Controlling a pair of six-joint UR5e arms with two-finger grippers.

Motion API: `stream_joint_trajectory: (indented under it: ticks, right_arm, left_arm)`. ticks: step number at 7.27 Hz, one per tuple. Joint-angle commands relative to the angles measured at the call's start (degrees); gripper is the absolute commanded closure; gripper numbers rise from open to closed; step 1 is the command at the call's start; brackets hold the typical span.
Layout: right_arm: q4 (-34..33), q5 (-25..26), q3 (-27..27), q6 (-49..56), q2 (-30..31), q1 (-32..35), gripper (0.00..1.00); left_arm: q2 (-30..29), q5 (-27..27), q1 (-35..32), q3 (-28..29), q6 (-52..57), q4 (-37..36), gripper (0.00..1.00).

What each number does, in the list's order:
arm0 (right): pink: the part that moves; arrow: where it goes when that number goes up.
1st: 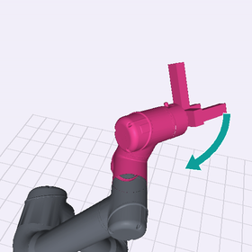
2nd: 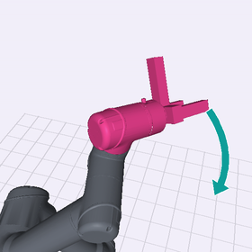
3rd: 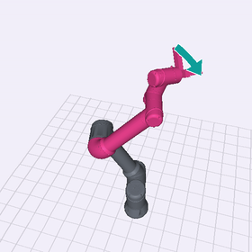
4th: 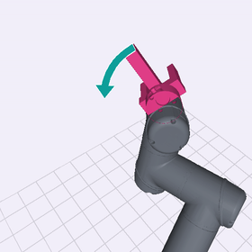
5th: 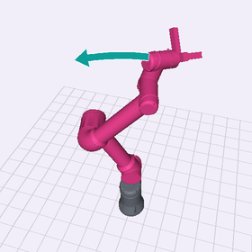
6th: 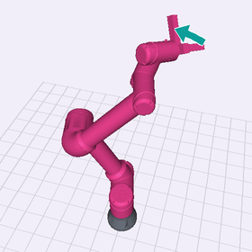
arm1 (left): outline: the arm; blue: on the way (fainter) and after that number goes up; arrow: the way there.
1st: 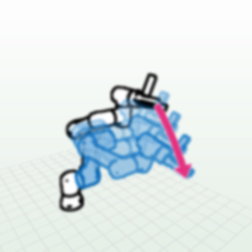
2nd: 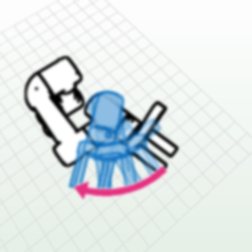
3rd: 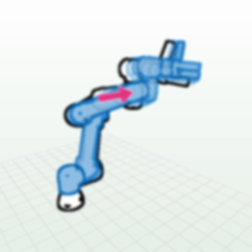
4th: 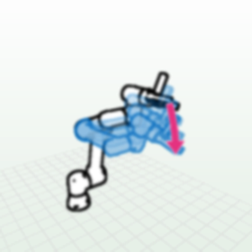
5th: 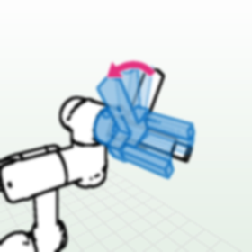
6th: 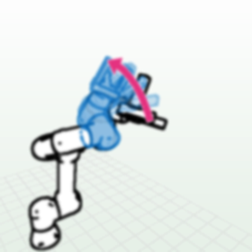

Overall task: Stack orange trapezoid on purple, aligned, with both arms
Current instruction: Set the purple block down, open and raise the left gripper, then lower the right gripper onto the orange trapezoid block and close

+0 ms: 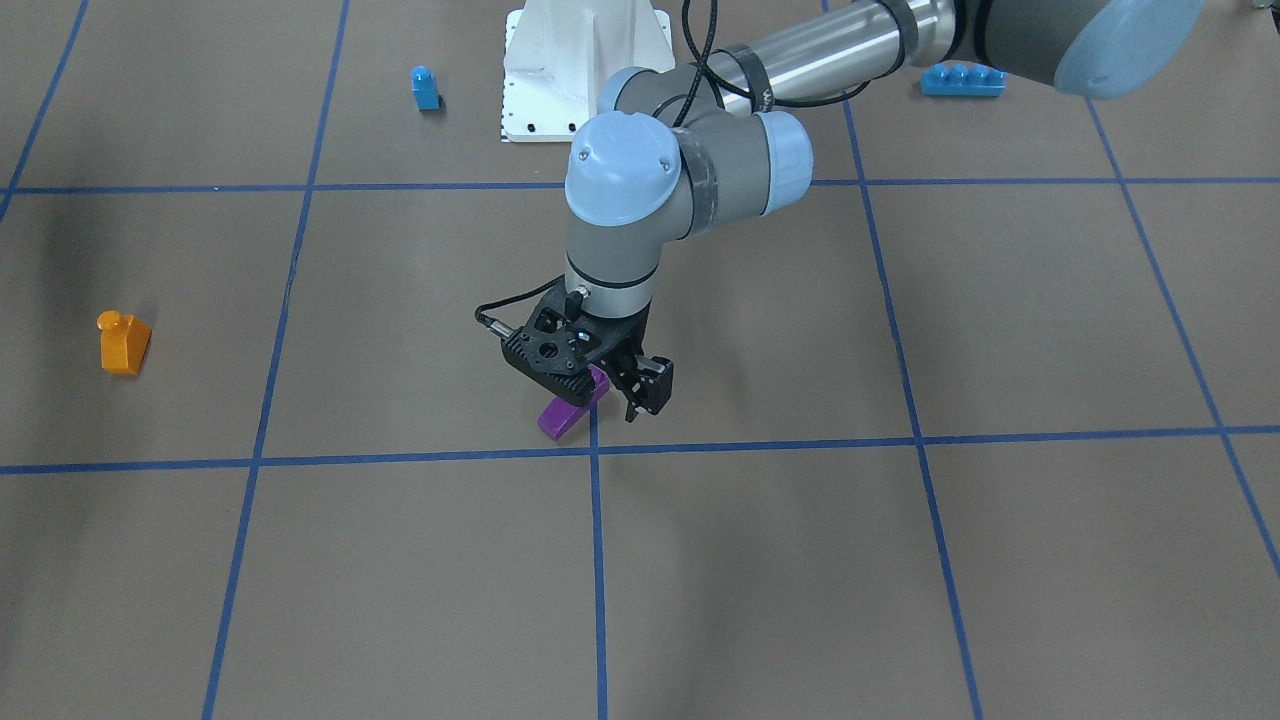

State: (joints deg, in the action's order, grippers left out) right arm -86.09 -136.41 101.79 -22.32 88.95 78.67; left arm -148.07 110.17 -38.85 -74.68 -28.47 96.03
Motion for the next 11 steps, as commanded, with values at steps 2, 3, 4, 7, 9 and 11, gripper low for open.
stream_joint_trajectory:
  ticks: [2,3,4,7,9,11]
  right_arm:
    - [18.75,5.01,0.61,-18.61,6.93,-11.93,0.00]
    - [18.76,6.15,0.61,-18.90,7.63,-14.14,0.00]
    - [18.76,6.68,0.17,-19.51,7.64,-16.42,0.00]
    - [18.59,9.85,-1.85,-19.52,5.28,-21.53,0.00]
    - [18.59,9.85,-3.86,-19.52,3.44,-22.51,0.00]
    - [18.68,9.85,-6.41,-19.43,2.55,-22.69,0.00]
  left_arm:
    - [5.74,6.71,-7.44,-7.12,0.51,-2.87,0.00]
    - [7.26,8.99,-10.25,-8.54,2.87,-4.96,0.00]
    - [9.27,9.19,-10.54,-10.82,4.37,-5.50,0.00]
    - [10.70,9.19,-10.63,-12.42,4.39,-5.59,0.00]
    - [11.49,9.19,-10.98,-12.60,4.65,-5.51,0.00]
    - [11.49,9.19,-10.98,-12.60,4.65,-5.51,0.00]
